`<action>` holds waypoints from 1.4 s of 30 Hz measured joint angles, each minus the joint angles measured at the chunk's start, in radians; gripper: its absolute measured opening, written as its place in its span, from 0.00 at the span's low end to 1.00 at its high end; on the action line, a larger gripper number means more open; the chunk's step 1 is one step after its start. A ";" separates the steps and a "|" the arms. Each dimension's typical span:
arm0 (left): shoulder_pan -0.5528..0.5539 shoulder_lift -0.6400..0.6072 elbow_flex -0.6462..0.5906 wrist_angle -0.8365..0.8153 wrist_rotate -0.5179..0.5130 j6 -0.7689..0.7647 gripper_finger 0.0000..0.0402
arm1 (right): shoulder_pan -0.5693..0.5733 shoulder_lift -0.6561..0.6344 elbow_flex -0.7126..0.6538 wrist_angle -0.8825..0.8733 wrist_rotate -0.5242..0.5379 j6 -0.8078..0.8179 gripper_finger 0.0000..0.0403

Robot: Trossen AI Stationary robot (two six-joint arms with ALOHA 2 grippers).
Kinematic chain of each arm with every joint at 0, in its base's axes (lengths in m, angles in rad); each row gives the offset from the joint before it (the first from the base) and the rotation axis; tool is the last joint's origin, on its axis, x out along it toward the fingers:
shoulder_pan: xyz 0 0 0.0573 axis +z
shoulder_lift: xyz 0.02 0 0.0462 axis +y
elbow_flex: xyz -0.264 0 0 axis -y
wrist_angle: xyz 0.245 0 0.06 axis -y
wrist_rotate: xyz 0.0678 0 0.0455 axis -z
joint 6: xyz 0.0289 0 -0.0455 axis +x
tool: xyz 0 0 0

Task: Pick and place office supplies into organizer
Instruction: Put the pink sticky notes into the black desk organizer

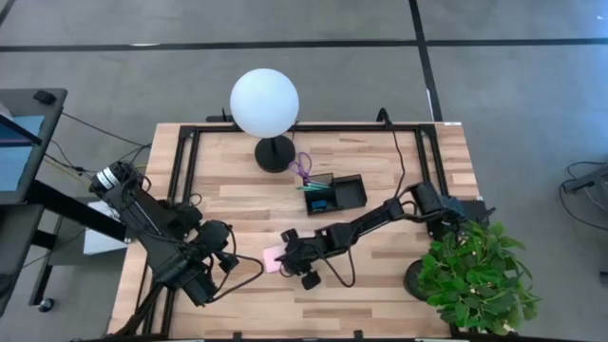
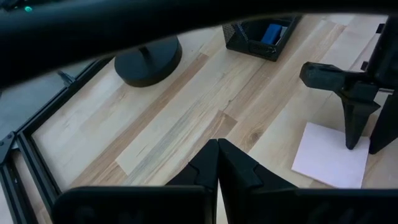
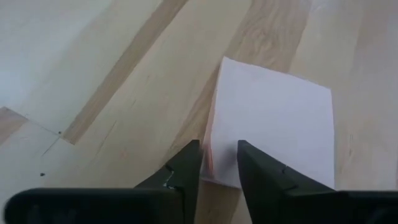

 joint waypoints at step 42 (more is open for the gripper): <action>0.000 -0.001 0.000 0.000 -0.008 0.012 0.00 | -0.079 -0.530 -0.067 -1.049 0.501 0.535 0.00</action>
